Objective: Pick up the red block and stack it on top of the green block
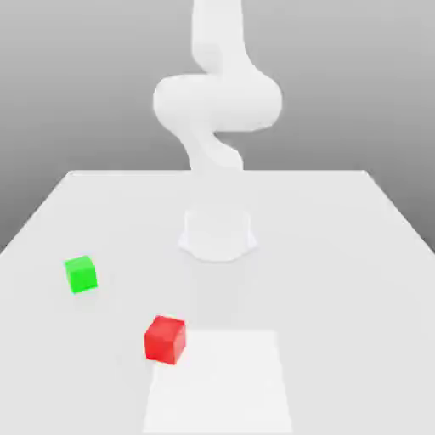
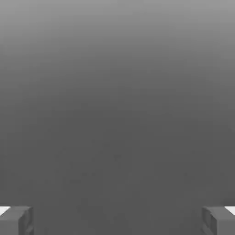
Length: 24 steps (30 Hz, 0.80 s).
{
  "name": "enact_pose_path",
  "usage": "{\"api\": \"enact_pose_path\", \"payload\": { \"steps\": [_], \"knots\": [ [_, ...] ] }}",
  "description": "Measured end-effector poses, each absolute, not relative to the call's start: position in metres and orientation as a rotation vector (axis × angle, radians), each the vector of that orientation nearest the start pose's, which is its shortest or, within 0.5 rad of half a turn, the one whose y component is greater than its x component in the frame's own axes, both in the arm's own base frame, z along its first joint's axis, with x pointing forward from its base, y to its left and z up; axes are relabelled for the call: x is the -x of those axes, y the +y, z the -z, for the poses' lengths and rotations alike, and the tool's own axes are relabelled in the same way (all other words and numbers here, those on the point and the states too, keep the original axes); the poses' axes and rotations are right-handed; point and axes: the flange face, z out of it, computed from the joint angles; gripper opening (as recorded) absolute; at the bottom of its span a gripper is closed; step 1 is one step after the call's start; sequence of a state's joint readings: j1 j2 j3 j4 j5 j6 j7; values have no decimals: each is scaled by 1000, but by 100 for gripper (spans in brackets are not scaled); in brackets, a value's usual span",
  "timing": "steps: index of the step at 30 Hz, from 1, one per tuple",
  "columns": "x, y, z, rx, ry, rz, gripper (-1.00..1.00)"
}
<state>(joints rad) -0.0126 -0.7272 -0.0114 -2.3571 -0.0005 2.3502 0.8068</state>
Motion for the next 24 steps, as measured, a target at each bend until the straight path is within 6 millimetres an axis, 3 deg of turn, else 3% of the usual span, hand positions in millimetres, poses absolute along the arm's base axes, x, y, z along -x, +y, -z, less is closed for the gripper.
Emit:
{"api": "enact_pose_path", "payload": {
  "steps": [4,9,13,17,19,24],
  "knots": [
    [-416,-31,-562,2547,1211,756,0],
    [-430,-54,-437,2613,1355,523,0],
    [-414,-69,-336,2652,1475,315,0],
    [-369,-81,-236,2677,1603,73,0],
    [-358,-83,-206,2681,1628,19,0],
    [-353,-84,-157,2681,1638,1,0]
  ]
}}
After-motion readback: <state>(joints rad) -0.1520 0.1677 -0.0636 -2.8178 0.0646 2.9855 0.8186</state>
